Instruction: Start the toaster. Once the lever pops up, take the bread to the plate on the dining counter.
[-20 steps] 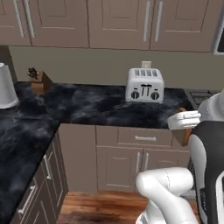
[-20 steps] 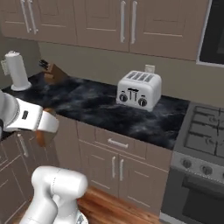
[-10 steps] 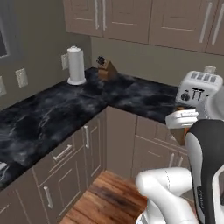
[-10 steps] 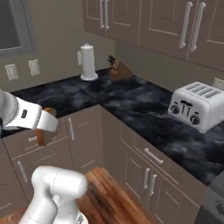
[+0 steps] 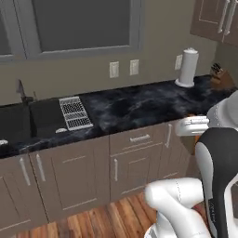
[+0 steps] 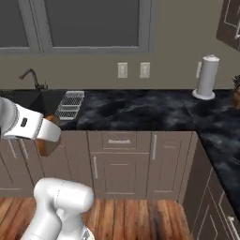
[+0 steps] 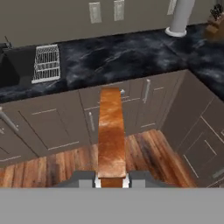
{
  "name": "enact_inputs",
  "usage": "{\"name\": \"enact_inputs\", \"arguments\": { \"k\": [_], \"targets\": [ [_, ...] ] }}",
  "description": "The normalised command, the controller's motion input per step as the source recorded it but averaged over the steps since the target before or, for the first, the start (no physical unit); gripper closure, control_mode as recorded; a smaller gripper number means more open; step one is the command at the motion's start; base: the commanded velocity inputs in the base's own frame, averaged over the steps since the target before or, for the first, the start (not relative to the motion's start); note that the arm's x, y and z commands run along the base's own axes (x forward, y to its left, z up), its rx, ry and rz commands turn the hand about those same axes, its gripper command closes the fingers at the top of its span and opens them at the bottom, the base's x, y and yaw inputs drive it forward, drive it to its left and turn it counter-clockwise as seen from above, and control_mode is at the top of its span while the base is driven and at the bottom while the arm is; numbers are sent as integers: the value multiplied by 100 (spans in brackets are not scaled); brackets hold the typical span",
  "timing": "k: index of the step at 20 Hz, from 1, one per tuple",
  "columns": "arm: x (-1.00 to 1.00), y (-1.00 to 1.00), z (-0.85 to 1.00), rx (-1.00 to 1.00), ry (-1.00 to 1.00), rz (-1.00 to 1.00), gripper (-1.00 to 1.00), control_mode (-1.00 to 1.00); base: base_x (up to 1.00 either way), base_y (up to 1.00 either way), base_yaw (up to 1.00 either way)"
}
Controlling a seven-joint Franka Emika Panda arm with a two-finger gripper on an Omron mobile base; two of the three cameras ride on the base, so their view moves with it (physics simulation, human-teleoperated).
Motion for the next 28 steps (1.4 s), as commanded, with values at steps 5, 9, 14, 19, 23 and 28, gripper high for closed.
{"name": "enact_inputs", "arguments": {
  "k": [5,9,14,19,23,28],
  "targets": [
    [0,0,0,0,0,0,100,100,-18,17,100],
    [0,0,0,0,0,0,100,100,-16,8,100],
    [0,0,0,0,0,0,100,100,-13,11,100],
    [0,0,0,0,0,0,100,100,-13,6,100],
    [0,0,0,0,0,0,100,100,-4,0,100],
    [0,0,0,0,0,0,100,100,0,0,100]
  ]
}}
